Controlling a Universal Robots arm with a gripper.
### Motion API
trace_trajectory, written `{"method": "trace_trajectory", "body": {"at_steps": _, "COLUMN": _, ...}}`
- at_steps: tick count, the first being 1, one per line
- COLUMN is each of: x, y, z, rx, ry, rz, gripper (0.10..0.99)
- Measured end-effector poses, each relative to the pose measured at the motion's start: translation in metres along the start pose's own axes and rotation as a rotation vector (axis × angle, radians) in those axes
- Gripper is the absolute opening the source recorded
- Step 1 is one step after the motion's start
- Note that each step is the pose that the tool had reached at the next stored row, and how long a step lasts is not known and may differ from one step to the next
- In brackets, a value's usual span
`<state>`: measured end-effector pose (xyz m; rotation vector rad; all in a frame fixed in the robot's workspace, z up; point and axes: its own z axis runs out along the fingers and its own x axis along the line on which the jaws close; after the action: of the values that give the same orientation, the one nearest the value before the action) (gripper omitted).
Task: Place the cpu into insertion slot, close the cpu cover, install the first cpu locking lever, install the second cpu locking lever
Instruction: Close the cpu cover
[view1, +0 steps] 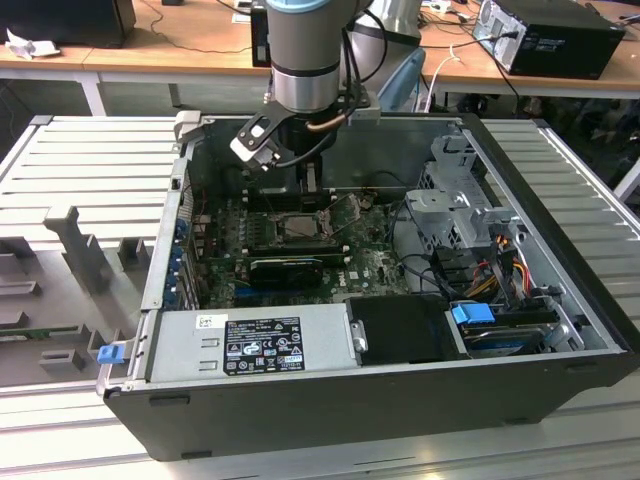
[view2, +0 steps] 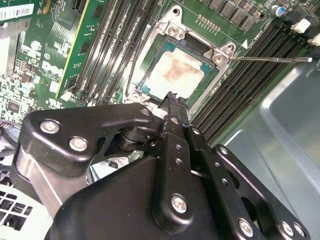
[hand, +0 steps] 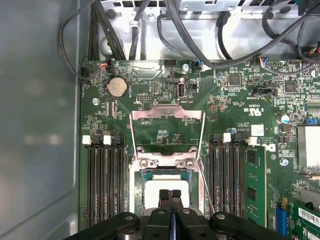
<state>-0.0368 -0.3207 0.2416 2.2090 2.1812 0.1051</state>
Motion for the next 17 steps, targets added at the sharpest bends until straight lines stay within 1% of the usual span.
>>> {"method": "trace_trajectory", "body": {"at_steps": 3, "x": 0.0001, "y": 0.0003, "z": -0.0043, "rx": 0.0, "ry": 0.0003, "rz": 0.0, "gripper": 0.106}}
{"method": "trace_trajectory", "body": {"at_steps": 5, "x": 0.0001, "y": 0.0005, "z": -0.0045, "rx": 0.0, "ry": 0.0005, "rz": 0.0, "gripper": 0.106}}
{"method": "trace_trajectory", "body": {"at_steps": 7, "x": 0.0001, "y": 0.0035, "z": -0.0044, "rx": 0.0, "ry": -0.0002, "rz": 0.0, "gripper": 0.106}}
{"method": "trace_trajectory", "body": {"at_steps": 9, "x": 0.0002, "y": 0.004, "z": -0.0076, "rx": 0.0, "ry": -0.0008, "rz": 0.0, "gripper": 0.106}}
{"method": "trace_trajectory", "body": {"at_steps": 12, "x": 0.0004, "y": 0.0046, "z": -0.0155, "rx": 0.0, "ry": -0.001, "rz": 0.0, "gripper": 0.106}}
{"method": "trace_trajectory", "body": {"at_steps": 13, "x": 0.0004, "y": 0.0052, "z": -0.0156, "rx": -0.001, "ry": -0.0005, "rz": 0.0, "gripper": 0.106}}
{"method": "trace_trajectory", "body": {"at_steps": 16, "x": 0.0004, "y": 0.0106, "z": -0.0163, "rx": 0.0, "ry": -0.0012, "rz": 0.0, "gripper": 0.106}}
{"method": "trace_trajectory", "body": {"at_steps": 17, "x": 0.0007, "y": 0.0118, "z": -0.0225, "rx": 0.0, "ry": -0.001, "rz": 0.0, "gripper": 0.106}}
